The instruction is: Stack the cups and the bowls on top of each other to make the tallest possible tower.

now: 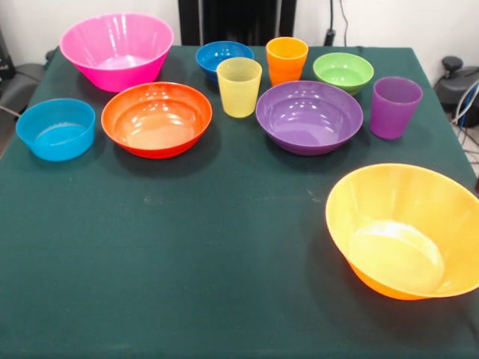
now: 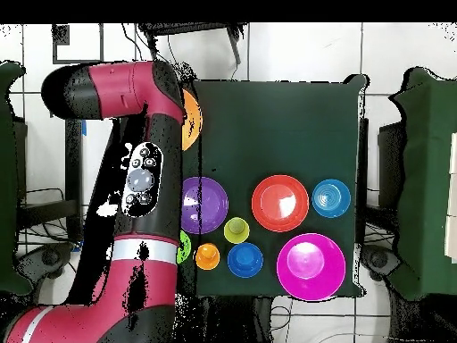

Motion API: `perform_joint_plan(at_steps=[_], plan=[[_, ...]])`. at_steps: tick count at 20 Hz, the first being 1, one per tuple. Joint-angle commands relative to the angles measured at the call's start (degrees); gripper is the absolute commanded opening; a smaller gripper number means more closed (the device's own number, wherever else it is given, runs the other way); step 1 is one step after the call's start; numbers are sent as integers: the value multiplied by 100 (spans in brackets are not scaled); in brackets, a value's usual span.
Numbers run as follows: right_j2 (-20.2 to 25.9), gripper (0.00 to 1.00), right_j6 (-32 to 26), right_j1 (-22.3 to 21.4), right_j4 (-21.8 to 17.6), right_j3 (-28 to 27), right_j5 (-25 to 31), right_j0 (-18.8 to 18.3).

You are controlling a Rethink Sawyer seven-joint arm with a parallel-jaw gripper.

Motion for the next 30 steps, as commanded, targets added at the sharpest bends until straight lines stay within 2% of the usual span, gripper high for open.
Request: perform_joint_plan(at_steps=[1, 10, 15, 21, 30], plan=[[644, 100, 175, 597, -240, -21, -57, 50], [169, 100, 421, 1038, -471, -362, -147, 236], [-4, 100, 531, 1201, -530, -346, -293, 301], [57, 100, 633, 1377, -410, -290, -425, 342], [1, 100, 861, 1755, -241, -616, -492, 434]])
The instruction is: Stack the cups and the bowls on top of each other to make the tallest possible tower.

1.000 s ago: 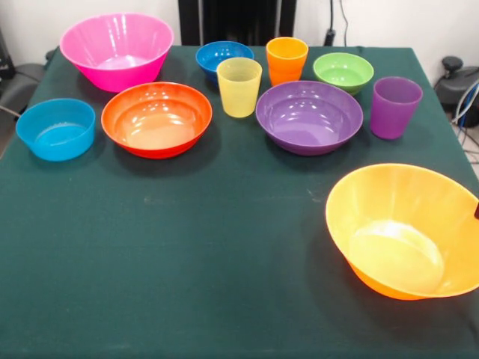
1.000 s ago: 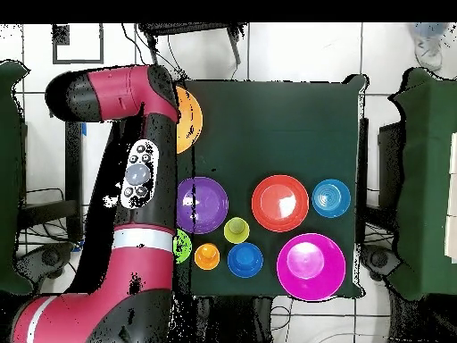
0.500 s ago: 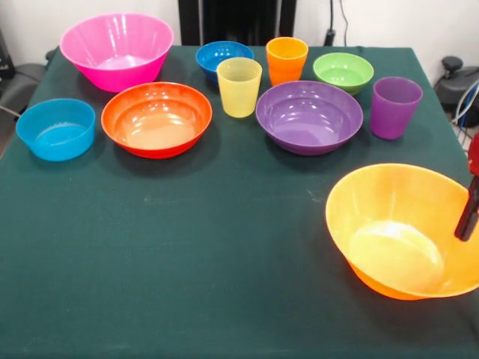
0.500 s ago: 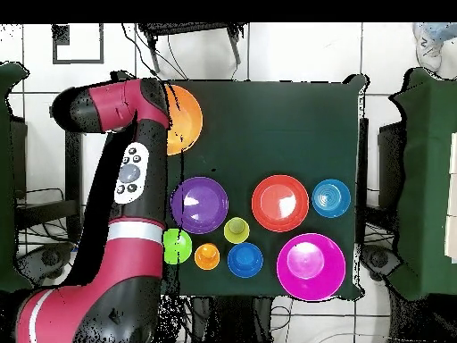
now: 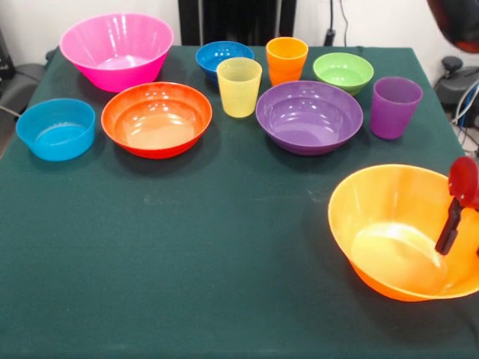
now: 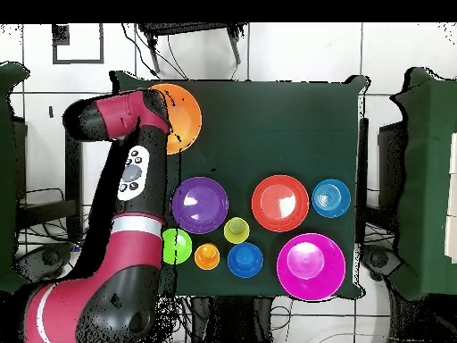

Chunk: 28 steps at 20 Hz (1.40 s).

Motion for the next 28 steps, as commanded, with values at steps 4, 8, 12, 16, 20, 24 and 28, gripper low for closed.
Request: perform_joint_plan(at_steps=[4, 8, 12, 16, 20, 24, 28], plan=[[205, 100, 908, 470, -71, -310, -202, 107], [183, 100, 956, 449, -55, -219, -251, 141], [188, 100, 881, 375, -60, -139, -237, 130], [214, 100, 686, 189, -167, 170, -346, 75], [343, 100, 178, -131, -443, 812, -776, -157], [560, 100, -368, -188, -712, 1188, -1355, -525], [665, 100, -604, -186, -984, 1387, -1708, -732]])
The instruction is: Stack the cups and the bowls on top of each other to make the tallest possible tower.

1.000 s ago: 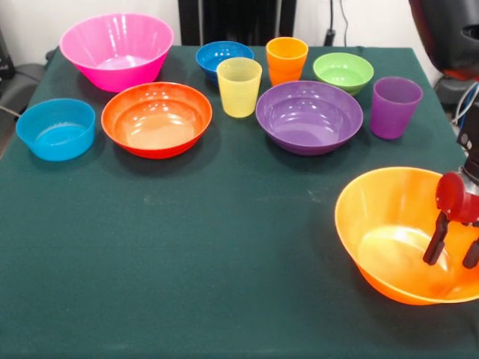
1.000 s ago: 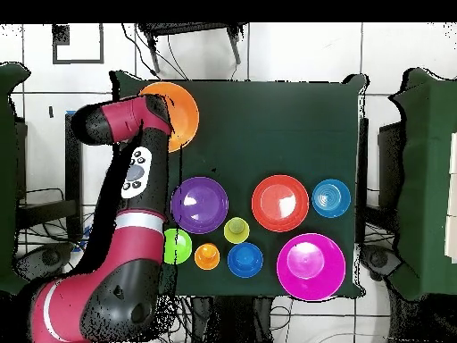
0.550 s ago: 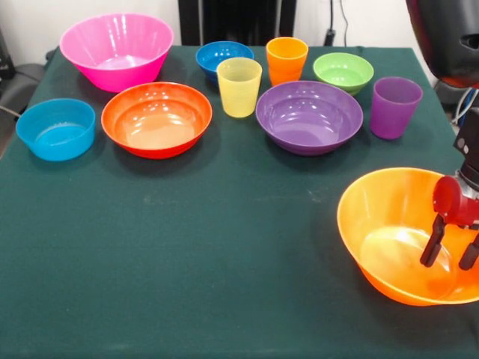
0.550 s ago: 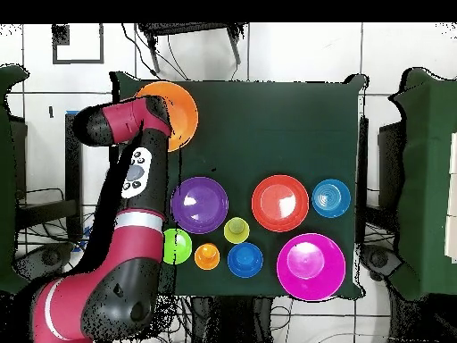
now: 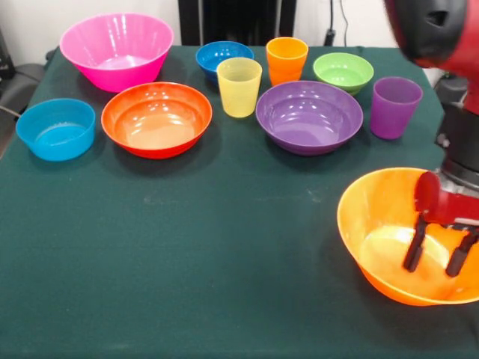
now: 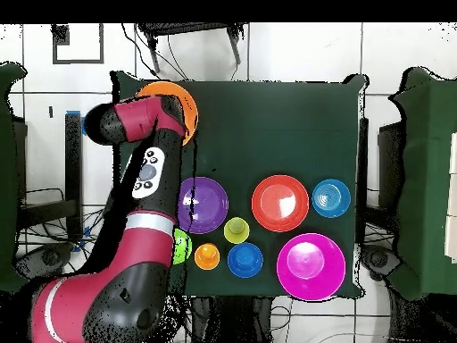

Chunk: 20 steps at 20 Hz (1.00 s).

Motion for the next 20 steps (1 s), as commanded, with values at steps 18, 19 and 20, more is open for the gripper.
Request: perform_joint_plan(at_steps=[18, 19, 20], plan=[[1086, 100, -456, 248, -1612, 876, -1203, -840], [1091, 100, -445, 232, -1630, 884, -1178, -836], [1095, 100, -433, 212, -1642, 900, -1148, -830]])
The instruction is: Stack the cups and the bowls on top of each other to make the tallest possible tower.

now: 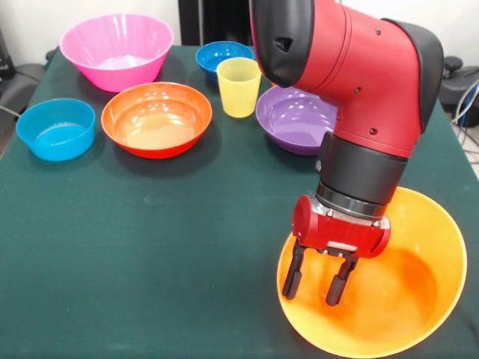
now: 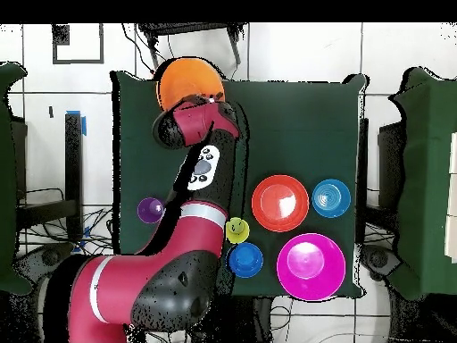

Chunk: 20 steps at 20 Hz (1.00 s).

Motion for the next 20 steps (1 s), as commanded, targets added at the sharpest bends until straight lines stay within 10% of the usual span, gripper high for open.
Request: perform_joint_plan(at_steps=[1, 20], plan=[[878, 100, -417, 181, -489, 526, 103, -24], [1060, 100, -740, -470, -649, 1203, 667, -47]])
